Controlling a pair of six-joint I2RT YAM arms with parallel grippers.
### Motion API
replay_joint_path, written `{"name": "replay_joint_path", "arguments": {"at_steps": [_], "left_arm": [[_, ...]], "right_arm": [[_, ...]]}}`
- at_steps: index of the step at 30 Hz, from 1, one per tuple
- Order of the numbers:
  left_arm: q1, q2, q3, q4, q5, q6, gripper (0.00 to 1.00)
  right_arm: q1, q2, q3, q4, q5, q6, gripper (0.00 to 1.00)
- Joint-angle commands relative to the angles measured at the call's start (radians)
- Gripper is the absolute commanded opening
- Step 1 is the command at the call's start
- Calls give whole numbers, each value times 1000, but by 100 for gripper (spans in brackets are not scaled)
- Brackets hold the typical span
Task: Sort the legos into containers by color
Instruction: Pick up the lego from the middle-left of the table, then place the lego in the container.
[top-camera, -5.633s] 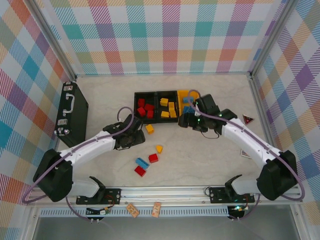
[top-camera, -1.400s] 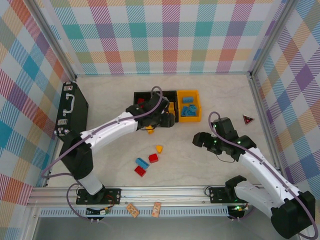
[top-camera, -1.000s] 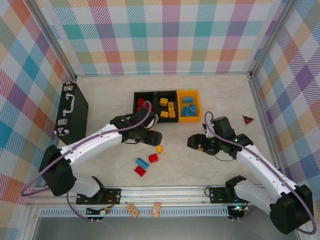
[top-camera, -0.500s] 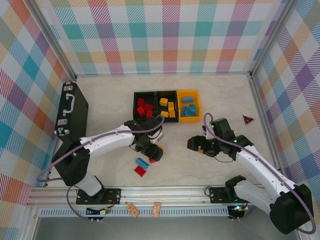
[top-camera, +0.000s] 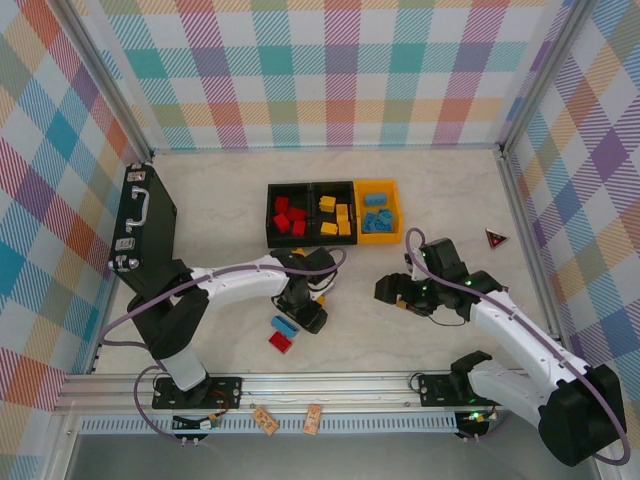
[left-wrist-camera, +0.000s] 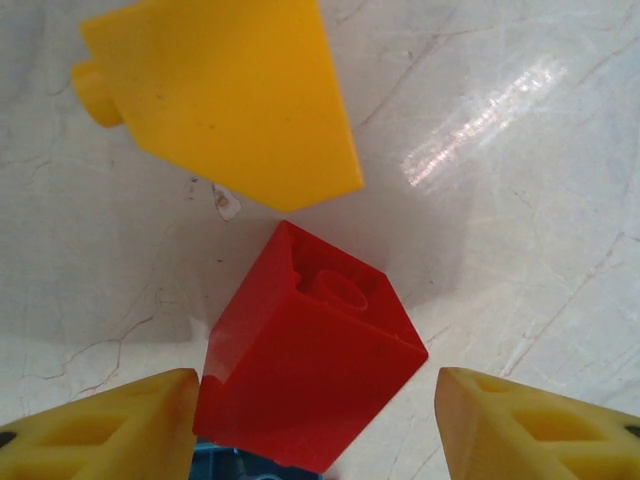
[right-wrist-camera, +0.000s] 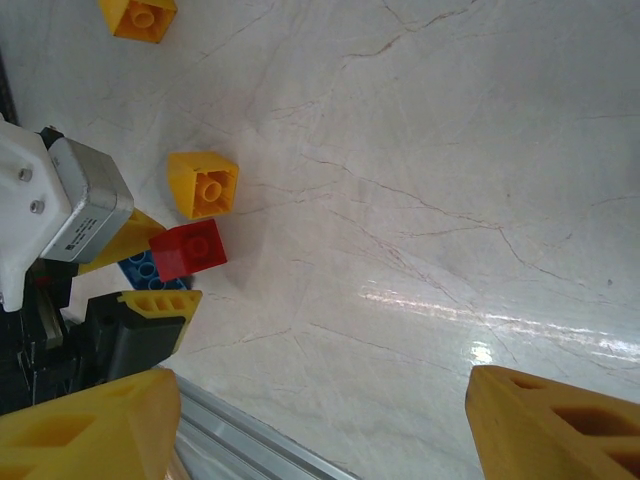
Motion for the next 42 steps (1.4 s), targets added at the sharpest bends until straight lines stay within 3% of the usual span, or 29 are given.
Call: {"name": "replay_joint_path", "arguments": {"at_steps": [1, 9, 14, 25, 33, 42], "left_arm": [[-18, 18, 28, -8, -29, 5, 57], [-20, 41, 45, -14, -25, 2, 42], [-21, 18, 53, -29, -31, 2, 23], [-9, -144, 84, -49, -80, -38, 23], [111, -235, 145, -48, -107, -124, 23], [236, -208, 224, -45, -175, -174, 23]], "right_arm": [[6, -1, -14, 17, 8, 11, 76], [6, 8, -14, 19, 15, 13, 75], [6, 6, -12, 19, 22, 15, 75], [6, 15, 23, 23, 23, 16, 75], [6, 38, 80, 60, -21, 24, 75], [8, 163, 181, 157, -41, 37, 75]]}}
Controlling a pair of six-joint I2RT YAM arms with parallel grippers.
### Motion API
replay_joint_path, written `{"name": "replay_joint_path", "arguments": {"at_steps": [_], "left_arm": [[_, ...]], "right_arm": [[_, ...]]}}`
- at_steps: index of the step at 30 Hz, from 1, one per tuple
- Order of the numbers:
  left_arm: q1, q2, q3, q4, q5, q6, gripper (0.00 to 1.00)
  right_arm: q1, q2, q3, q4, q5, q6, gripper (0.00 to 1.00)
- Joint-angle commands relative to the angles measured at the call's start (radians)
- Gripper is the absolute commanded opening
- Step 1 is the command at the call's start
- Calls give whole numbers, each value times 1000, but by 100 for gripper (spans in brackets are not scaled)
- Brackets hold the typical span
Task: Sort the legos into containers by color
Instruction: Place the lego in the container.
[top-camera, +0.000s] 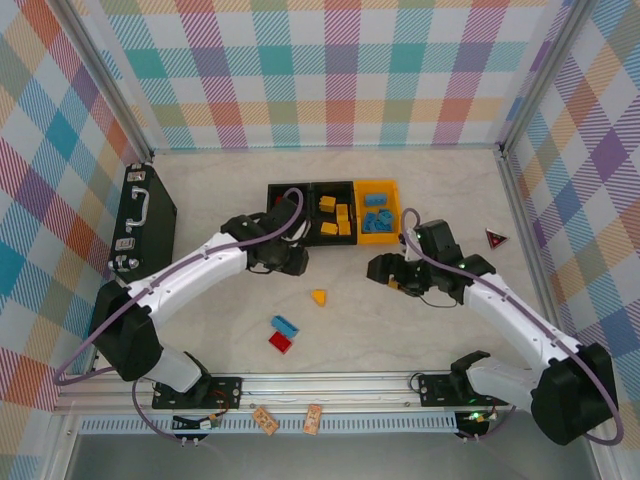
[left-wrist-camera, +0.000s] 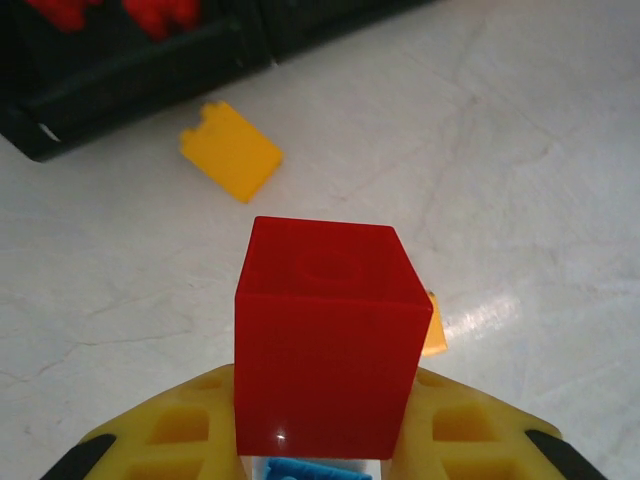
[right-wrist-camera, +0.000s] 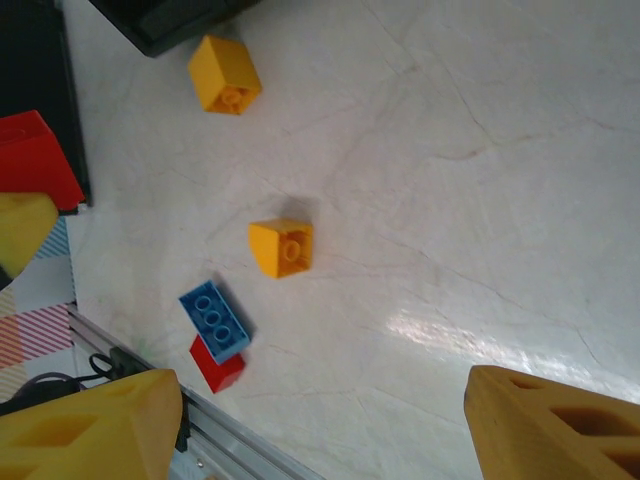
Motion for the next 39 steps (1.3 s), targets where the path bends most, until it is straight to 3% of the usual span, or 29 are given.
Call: {"name": "replay_joint_path", "arguments": {"at_steps": [1, 11, 22, 28, 39], "left_arm": [[44, 15, 48, -9, -39, -41, 24], [158, 235, 271, 0, -79, -62, 24], [226, 583, 626, -86, -82, -68, 26], [237, 659, 690, -99, -82, -83, 29], [237, 657, 717, -112, -82, -102, 51]], "right_arm": [[7, 51, 61, 70, -22, 14, 75], [18, 186, 159, 116, -20, 24, 74], [19, 169, 157, 93, 8, 25, 74], [19, 156, 151, 79, 22, 22, 75], [19, 150, 140, 81, 21, 28, 75]]}}
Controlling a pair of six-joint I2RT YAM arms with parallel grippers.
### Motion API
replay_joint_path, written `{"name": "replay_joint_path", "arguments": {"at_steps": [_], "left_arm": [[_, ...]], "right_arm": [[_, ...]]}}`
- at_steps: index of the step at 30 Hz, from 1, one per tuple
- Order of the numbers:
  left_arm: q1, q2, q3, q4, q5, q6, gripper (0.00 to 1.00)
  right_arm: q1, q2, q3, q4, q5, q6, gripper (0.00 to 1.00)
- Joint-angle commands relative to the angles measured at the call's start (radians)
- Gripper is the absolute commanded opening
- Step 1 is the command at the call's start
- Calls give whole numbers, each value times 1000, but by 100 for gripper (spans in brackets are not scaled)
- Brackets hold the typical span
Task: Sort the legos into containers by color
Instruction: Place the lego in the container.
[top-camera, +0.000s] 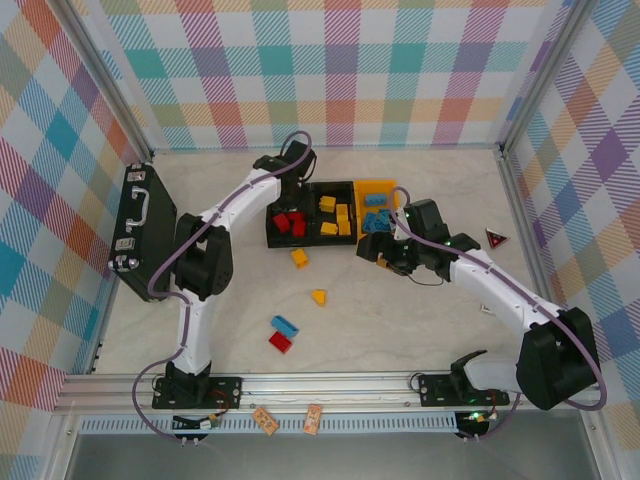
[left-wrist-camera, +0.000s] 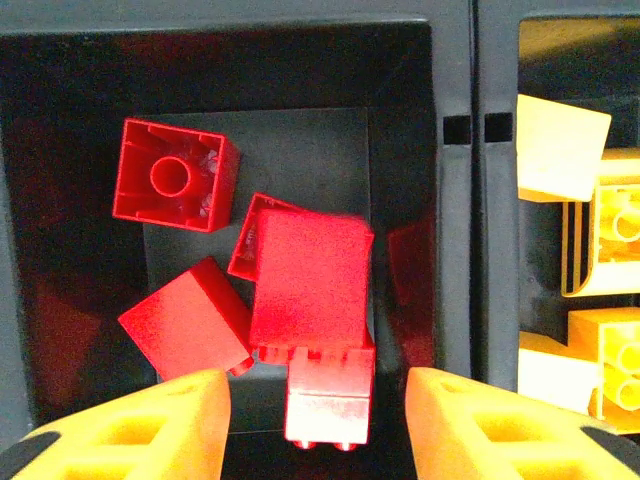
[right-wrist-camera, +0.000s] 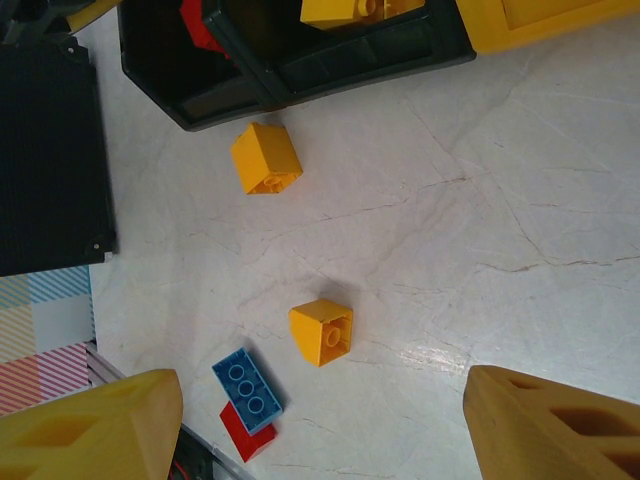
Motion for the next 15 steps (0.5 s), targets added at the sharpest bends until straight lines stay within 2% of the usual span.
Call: {"name": "replay_joint_path", "arguments": {"at_steps": [1, 7, 15], "left_arm": [[7, -35, 13, -29, 1, -12, 51], [-17, -177, -92, 5, 30, -18, 52], [-34, -427, -385, 93, 80, -59, 54]], "right_arm": [[6, -22, 4, -2, 0, 4, 75], [20, -34, 2, -25, -2, -21, 75], [64, -44, 12, -80, 36, -61, 75]]}}
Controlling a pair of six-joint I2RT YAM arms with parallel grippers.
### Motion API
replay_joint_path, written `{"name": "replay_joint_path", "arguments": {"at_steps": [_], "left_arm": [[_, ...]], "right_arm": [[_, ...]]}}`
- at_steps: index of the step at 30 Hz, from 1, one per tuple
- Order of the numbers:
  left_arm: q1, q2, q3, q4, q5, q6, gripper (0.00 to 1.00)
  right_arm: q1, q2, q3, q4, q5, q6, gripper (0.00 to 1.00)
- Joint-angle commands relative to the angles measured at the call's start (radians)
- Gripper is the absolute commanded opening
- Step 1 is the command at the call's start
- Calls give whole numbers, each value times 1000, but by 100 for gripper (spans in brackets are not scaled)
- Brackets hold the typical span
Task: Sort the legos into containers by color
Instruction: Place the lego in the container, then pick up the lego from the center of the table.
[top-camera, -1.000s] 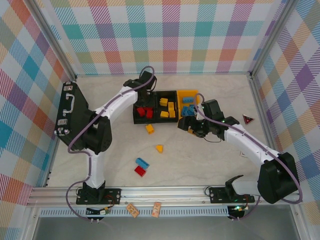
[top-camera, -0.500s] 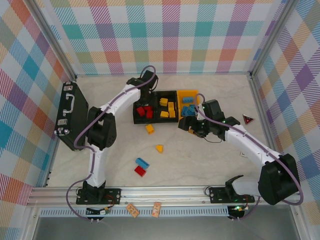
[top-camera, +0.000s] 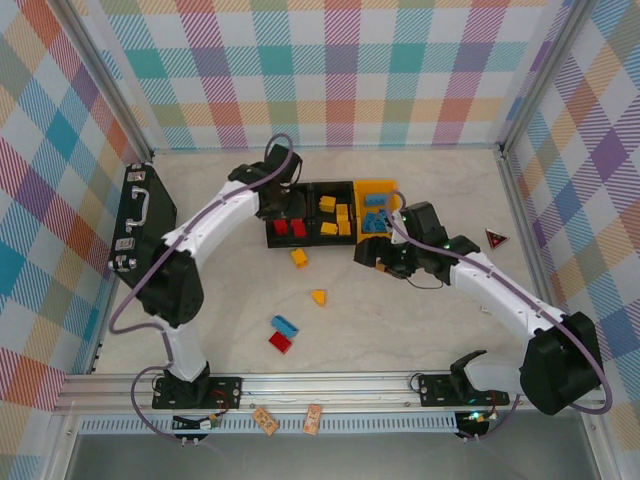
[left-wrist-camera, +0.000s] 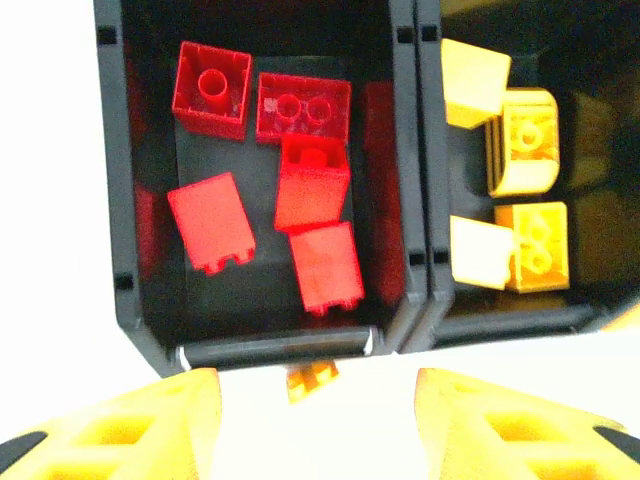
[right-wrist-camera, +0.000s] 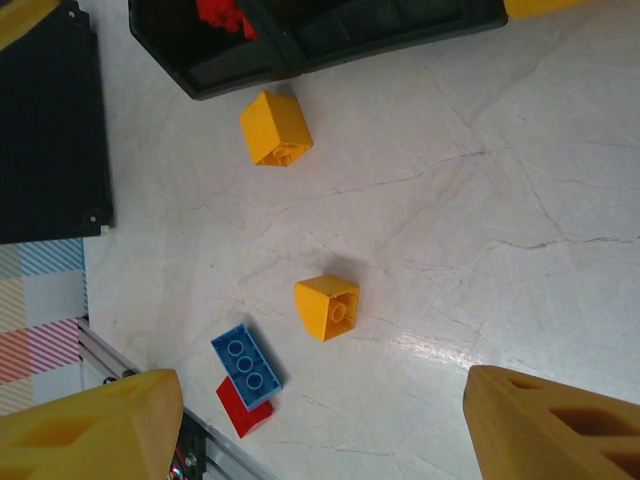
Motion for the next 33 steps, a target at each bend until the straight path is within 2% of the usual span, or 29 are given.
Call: {"name": "replay_joint_path", "arguments": {"at_steps": [1, 13, 24, 29, 33], "left_arm": [[-10, -99, -111, 43, 35, -38, 54], [-11, -449, -506, 131, 77, -127, 58], [-4, -709, -781, 125, 103, -232, 61], [0, -782, -852, 121, 115, -267, 63], [2, -783, -883, 128, 141, -282, 63]], "right_arm": [[28, -18, 16, -50, 35, -37, 75], [160, 52, 78, -88, 135, -19, 74], [301, 278, 195, -89, 208, 24, 72], [348, 384, 282, -131, 264, 31, 72], [371, 464, 346, -172, 297, 42, 72]]}}
